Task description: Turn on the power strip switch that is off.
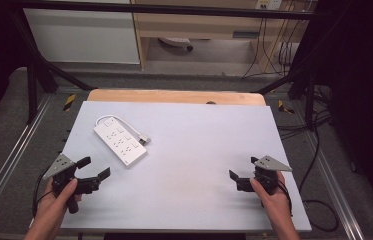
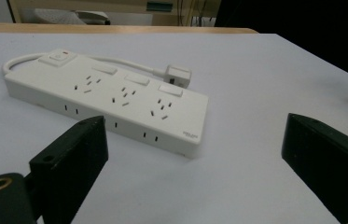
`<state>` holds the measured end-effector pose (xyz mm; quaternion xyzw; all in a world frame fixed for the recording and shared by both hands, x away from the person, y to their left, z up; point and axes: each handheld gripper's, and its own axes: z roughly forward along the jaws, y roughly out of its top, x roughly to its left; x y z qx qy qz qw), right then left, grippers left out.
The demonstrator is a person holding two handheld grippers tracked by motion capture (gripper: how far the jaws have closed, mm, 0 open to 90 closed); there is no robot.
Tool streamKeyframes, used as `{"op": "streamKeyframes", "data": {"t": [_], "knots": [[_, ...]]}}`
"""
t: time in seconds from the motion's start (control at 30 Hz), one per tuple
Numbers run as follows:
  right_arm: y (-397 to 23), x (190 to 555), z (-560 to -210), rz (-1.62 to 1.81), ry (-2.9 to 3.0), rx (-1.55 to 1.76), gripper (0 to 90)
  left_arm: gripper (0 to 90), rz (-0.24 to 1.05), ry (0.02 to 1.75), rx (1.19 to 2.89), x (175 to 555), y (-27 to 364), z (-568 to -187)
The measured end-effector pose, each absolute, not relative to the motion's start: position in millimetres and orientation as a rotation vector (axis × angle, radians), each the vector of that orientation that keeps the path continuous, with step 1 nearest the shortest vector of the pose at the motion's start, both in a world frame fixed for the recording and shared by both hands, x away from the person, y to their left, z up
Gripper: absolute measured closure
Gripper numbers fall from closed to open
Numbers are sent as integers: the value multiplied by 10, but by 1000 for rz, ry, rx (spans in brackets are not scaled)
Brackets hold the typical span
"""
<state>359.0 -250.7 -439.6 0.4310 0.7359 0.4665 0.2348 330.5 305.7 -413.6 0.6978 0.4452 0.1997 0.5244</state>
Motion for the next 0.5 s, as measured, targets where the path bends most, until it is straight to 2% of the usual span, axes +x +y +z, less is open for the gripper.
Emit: {"op": "streamKeyframes", "data": {"t": [0.5], "knots": [[-2528, 3631, -4529, 1111, 2081, 1253, 23, 84, 563, 1117, 1655, 3200, 3377, -4267]]}}
